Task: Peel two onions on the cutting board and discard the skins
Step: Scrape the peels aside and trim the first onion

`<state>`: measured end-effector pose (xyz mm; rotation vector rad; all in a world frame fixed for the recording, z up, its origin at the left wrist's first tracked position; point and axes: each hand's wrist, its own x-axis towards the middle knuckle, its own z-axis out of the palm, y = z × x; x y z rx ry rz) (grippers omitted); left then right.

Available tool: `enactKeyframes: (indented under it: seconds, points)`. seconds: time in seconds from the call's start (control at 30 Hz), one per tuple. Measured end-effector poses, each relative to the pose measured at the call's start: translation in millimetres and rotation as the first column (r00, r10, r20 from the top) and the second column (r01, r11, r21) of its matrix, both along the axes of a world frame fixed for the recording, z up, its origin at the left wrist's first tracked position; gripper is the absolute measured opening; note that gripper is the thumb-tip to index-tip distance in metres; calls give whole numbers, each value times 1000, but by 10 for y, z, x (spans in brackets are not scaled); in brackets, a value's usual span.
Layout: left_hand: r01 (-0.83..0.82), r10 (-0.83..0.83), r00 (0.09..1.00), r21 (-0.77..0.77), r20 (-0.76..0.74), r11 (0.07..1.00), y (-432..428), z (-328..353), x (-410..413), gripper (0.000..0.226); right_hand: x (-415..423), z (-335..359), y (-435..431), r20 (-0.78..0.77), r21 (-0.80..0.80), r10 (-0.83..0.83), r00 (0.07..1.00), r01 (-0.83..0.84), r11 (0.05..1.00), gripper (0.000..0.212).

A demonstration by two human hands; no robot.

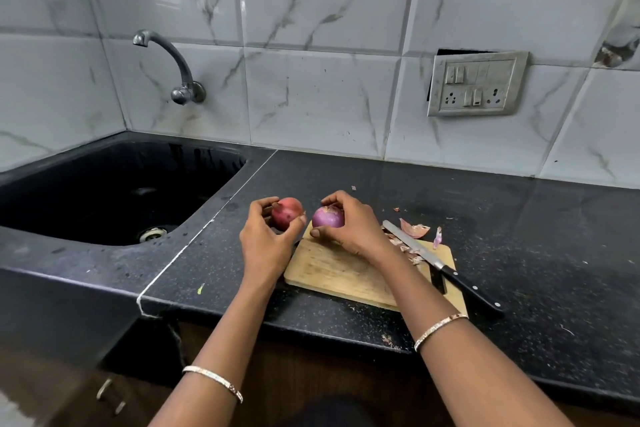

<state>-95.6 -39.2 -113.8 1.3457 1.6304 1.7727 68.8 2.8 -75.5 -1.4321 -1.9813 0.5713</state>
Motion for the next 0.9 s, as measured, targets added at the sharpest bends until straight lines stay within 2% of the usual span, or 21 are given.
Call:
enactKeyframes:
  seconds: [0.13, 0.17, 0.23, 0.33, 0.37, 0.43, 0.53, 0.63, 0.73, 0.9]
  points:
    - [32, -28, 997, 63, -66, 998, -14, -4, 19, 48, 39, 44, -52, 93, -10, -14, 996, 15, 1000, 90]
    - [35, -28, 996, 79, -89, 996, -20, -6, 19, 47, 76, 76, -96, 104, -3, -19, 994, 19, 1000, 90]
    - [49, -31, 989, 121, -141, 991, -43, 0, 23, 47, 211, 151, -233, 49, 45, -69, 996, 67, 997, 71]
    - [109, -72, 974, 162, -217, 981, -92, 14, 54, 47, 541, 212, -525, -107, 142, -190, 976, 204, 969, 23]
    - [137, -94, 965, 166, -243, 977, -108, 22, 75, 48, 661, 215, -634, -133, 172, -247, 960, 268, 948, 15]
    - [199, -142, 942, 169, -303, 965, -130, 30, 145, 51, 878, 195, -827, -141, 219, -369, 918, 393, 893, 11]
    - [278, -197, 898, 160, -394, 947, -181, 19, 300, 56, 1137, 101, -973, 32, 247, -522, 852, 500, 830, 14]
    - [336, -231, 814, 108, -533, 936, -264, -12, 478, 60, 1298, 35, -1003, 250, 208, -553, 795, 513, 833, 26]
    - [357, -264, 737, 26, -622, 934, -313, -32, 648, 64, 1332, 11, -1027, 324, 166, -533, 782, 508, 845, 34]
    - [378, -334, 737, -51, -588, 924, -295, -30, 731, 69, 1306, -86, -1042, 400, 100, -472, 786, 474, 875, 32]
